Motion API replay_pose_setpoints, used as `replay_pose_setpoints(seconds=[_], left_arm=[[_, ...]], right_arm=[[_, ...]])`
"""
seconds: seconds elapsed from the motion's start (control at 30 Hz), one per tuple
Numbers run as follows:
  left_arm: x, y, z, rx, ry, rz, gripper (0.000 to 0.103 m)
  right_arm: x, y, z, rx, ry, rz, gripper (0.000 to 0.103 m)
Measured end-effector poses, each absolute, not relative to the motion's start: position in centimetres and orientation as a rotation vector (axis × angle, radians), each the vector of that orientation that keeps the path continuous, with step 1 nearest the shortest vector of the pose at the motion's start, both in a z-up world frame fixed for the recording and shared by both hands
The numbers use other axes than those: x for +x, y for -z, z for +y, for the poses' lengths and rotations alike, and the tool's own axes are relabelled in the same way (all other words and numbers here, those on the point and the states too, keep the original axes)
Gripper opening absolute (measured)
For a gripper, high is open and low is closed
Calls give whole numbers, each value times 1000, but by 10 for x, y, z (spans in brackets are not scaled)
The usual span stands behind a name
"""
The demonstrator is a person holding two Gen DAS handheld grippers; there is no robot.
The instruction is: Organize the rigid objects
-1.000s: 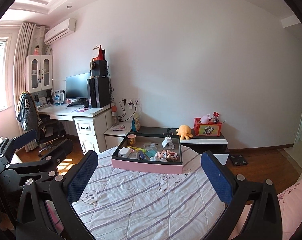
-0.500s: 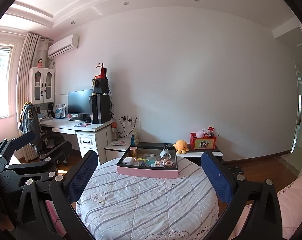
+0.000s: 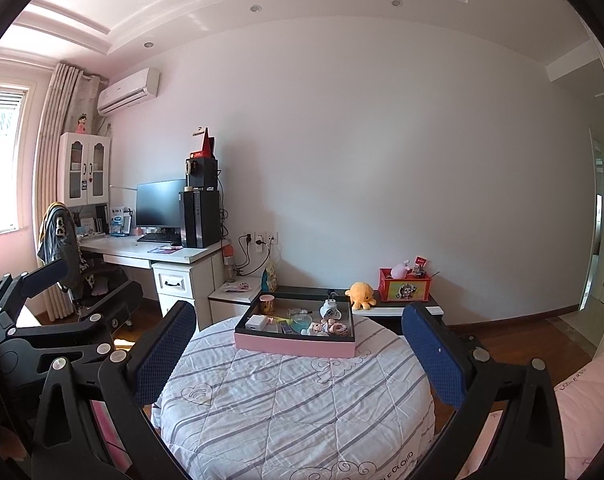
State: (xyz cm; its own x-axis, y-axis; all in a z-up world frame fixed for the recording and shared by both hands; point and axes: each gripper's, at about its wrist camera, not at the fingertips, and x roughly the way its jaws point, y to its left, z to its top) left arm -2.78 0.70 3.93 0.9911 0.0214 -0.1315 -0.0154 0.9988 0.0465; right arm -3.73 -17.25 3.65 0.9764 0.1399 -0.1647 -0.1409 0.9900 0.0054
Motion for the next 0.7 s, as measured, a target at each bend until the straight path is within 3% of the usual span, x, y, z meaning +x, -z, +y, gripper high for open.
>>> replay_pose_setpoints(seconds=[0.7], left_arm=[[-40, -39, 4, 25, -20, 66, 103]], right_arm=[[-48, -39, -172, -7, -128, 121, 103]])
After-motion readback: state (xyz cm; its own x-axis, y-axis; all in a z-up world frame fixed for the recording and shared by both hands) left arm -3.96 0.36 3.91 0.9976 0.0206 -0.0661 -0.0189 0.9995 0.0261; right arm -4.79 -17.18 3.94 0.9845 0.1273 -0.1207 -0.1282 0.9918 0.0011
